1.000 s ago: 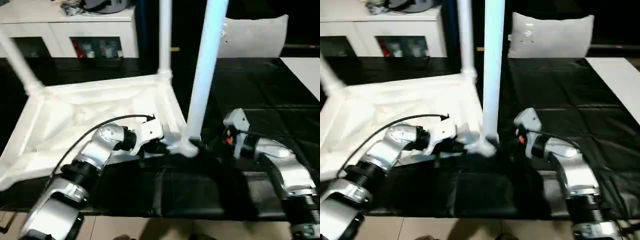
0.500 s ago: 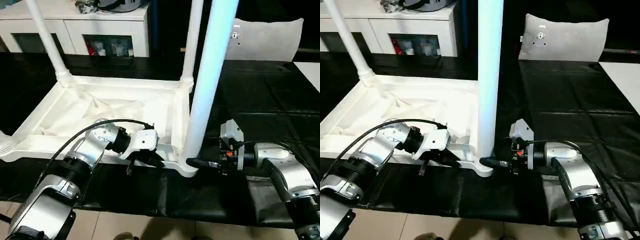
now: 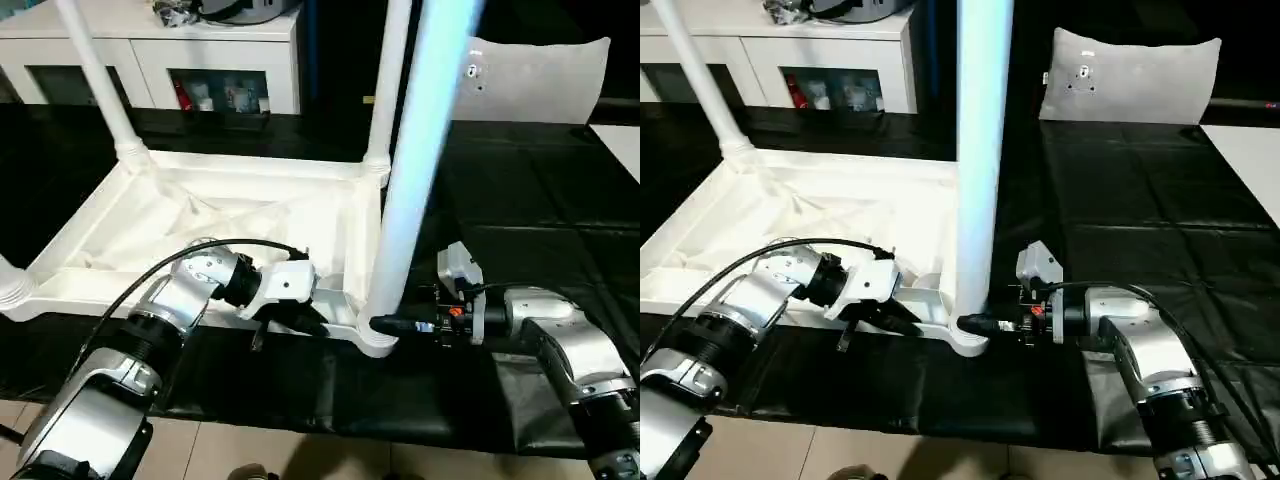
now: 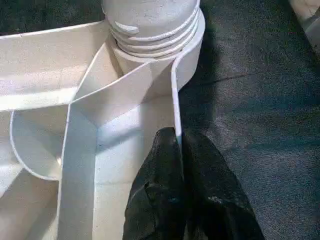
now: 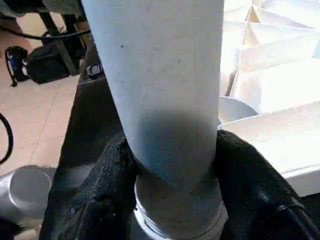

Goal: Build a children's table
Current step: Rotate leg to tighten

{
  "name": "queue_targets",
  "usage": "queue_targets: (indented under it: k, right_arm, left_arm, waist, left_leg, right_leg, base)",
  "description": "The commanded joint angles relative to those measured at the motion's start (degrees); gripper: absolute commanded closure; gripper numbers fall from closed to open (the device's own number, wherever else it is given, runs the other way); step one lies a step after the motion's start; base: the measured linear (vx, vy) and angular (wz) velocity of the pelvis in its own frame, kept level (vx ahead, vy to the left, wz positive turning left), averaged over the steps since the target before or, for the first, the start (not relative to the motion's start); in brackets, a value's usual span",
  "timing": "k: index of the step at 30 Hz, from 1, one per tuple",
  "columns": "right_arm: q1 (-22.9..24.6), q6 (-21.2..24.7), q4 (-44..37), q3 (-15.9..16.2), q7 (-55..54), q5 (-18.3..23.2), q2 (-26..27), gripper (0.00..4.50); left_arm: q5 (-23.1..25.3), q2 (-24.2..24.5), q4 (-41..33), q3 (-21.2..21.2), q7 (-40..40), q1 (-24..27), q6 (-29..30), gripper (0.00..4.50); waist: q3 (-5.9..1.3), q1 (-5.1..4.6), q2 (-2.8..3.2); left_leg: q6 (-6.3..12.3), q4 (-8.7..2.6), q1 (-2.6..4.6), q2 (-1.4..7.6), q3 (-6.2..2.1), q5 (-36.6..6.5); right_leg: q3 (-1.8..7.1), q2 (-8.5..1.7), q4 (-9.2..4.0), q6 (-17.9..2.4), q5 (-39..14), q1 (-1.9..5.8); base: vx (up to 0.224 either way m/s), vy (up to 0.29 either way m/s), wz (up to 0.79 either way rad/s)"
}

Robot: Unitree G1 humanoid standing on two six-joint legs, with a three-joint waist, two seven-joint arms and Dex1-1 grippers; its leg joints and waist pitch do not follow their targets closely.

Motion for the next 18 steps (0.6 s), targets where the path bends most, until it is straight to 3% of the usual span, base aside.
queue_targets:
  k: [1, 2, 4, 7, 9, 10, 11, 12, 13, 15, 16, 18]
  right_arm:
    - [0.5, 1.9, -2.6, 0.6, 0.9, 2.9, 1.1, 2.50]
    - [1.7, 4.6, -4.8, 1.0, -0.8, 3.6, 1.7, 2.52]
    - [2.4, 6.5, -6.2, 2.0, -2.9, 2.8, 2.2, 2.52]
    - [2.2, 8.0, -6.0, 2.5, -10.4, -0.3, 5.1, 2.52]
    - [0.8, 9.1, -4.2, 0.9, -19.8, -3.0, 9.8, 2.52]
    - [-0.2, 8.8, -2.9, -0.1, -25.6, -5.2, 12.5, 2.52]
    - [-1.3, 9.3, -1.7, -1.2, -31.2, -7.1, 14.8, 2.53]
    - [-2.2, 9.5, -0.6, -2.0, -35.5, -8.4, 16.5, 2.53]
    - [-2.2, 9.5, -0.6, -2.0, -35.5, -8.4, 16.5, 2.53]
    - [-3.9, 9.8, 1.1, -3.7, -43.2, -10.0, 19.0, 2.54]
    - [-4.5, 9.9, 1.5, -4.0, -44.6, -10.1, 19.7, 2.54]
    - [-6.3, 8.7, 3.2, -5.0, -48.8, -10.8, 21.7, 2.54]
  left_arm:
    - [-0.5, -0.3, -1.3, 0.1, -0.1, -1.0, 0.5, 4.50]
    - [-0.8, -1.1, -2.2, 1.0, 2.4, -0.6, 3.2, 4.50]
    - [-1.4, -2.3, -3.2, 2.2, 5.1, -0.2, 6.5, 4.50]
    - [-1.5, -4.3, -5.2, 3.7, 10.0, 0.5, 11.5, 4.50]
    - [-0.8, -6.1, -6.9, 4.3, 14.7, 1.0, 15.1, 4.50]
    - [-0.1, -7.6, -7.5, 4.6, 17.9, 1.1, 16.9, 4.50]
    - [0.8, -9.2, -7.8, 4.9, 21.7, 0.9, 18.8, 4.50]
    - [1.4, -10.6, -7.8, 5.2, 24.4, 0.6, 20.3, 4.50]
    - [1.4, -10.6, -7.8, 5.2, 24.4, 0.6, 20.3, 4.50]
    - [2.3, -12.9, -7.9, 6.0, 29.5, 0.1, 23.4, 4.50]
    - [2.9, -13.9, -7.6, 6.3, 31.9, -0.2, 23.9, 4.50]
    - [4.1, -16.7, -7.1, 7.4, 38.7, -1.1, 25.5, 4.50]
  waist:
    - [-4.65, -0.20, -0.91]
    - [-4.60, -0.17, -0.50]
    - [-4.55, -0.15, -0.75]
    - [-4.19, -0.54, -0.66]
    - [-3.75, -1.63, -0.89]
    - [-3.69, -2.02, -0.93]
    - [-3.55, -3.00, -0.94]
    - [-3.63, -3.94, -0.86]
    - [-3.66, -4.30, -0.72]
    - [-3.89, -5.61, -0.61]
    - [-3.95, -6.26, -0.52]
    - [-4.01, -6.60, -0.69]
  left_leg:
    - [3.70, -4.20, 0.31, 1.22, 0.15, -10.3]
    - [3.50, -4.25, 0.38, 1.25, 0.11, -10.5]
    - [3.19, -4.35, 0.38, 1.32, 0.09, -10.4]
    - [1.89, -4.52, 0.52, 0.99, 0.02, -13.0]
    - [0.49, -4.40, 0.80, 0.34, -0.13, -16.0]
    - [0.15, -4.36, 0.78, 0.18, -0.22, -16.4]
    - [-0.50, -4.49, 0.33, 0.04, -0.53, -17.0]
    - [-0.72, -4.24, 0.71, -0.11, -0.59, -18.0]
    - [-0.47, -4.06, 0.96, -0.26, -0.59, -18.5]
    - [0.92, -4.27, 0.46, -0.18, -0.87, -18.7]
    - [1.44, -4.37, 0.47, -0.06, -0.89, -19.1]
    - [2.26, -4.14, 0.72, -0.25, -0.63, -19.1]
  right_leg:
    - [2.63, -2.23, -3.47, -10.0, -19.8, 3.71]
    - [2.63, -2.15, -3.49, -10.0, -19.8, 3.68]
    - [2.69, -2.16, -3.46, -10.2, -19.1, 3.76]
    - [2.35, -2.27, -4.25, -8.0, -25.8, 3.62]
    - [1.63, -2.21, -5.56, -4.8, -33.4, 3.31]
    - [1.50, -2.21, -5.63, -4.1, -34.4, 3.35]
    - [0.97, -1.97, -5.79, -2.7, -35.9, 3.55]
    - [0.51, -1.93, -6.45, -1.5, -37.4, 3.29]
    - [0.35, -1.96, -6.71, -1.4, -37.7, 3.16]
    - [0.09, -1.82, -6.86, -1.4, -35.3, 3.77]
    - [0.12, -1.72, -6.87, -2.1, -33.6, 3.65]
    - [0.24, -1.56, -6.93, -2.9, -32.5, 3.39]
  base:
    - [0.000, 0.000, 0.00]
    - [0.000, 0.000, 0.00]
    - [0.000, 0.000, 0.00]
    - [0.000, 0.000, 0.00]
    - [0.000, 0.000, 0.00]
    - [0.000, 0.000, 0.00]
    - [0.000, 0.000, 0.00]
    - [0.000, 0.000, 0.00]
    - [0.000, 0.000, 0.00]
    - [0.000, 0.000, 0.00]
    - [0.000, 0.000, 0.00]
    - [0.000, 0.000, 0.00]
